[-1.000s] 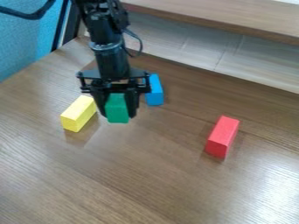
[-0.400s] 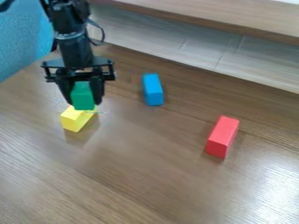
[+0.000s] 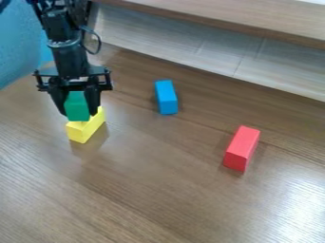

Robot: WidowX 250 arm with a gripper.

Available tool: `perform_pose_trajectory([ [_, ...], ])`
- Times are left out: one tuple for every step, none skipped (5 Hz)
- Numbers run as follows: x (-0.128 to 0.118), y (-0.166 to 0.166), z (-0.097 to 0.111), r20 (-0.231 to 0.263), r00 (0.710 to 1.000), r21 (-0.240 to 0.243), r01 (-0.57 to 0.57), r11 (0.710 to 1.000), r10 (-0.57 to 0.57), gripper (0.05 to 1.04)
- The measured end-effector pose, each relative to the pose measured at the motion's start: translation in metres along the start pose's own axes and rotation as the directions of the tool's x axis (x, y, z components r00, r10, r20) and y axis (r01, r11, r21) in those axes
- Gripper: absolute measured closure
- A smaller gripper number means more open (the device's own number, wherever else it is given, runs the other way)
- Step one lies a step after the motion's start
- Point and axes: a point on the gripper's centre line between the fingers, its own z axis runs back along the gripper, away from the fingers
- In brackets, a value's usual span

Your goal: Place the green cuboid on top of the yellow one

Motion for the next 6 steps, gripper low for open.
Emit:
perform_pose_trajectory([
  [-0.001, 0.004, -0.005, 0.009, 1.000, -0.003, -0.012, 1.000, 0.012, 0.485],
  [-0.002, 0.004, -0.010, 0.012, 1.000, -0.005, -0.010, 1.000, 0.010, 0.485],
  [-0.001, 0.004, -0.013, 0.020, 1.000, 0.000, -0.009, 1.000, 0.009, 0.411],
  [-0.003, 0.006, -0.016, 0.018, 1.000, 0.003, -0.018, 1.000, 0.018, 0.150],
  [-0.002, 0.005, -0.016, 0.024, 0.999, 0.005, -0.021, 1.000, 0.021, 0.081],
  [-0.003, 0.003, -0.016, 0.021, 0.999, -0.005, -0.024, 1.000, 0.024, 0.084],
])
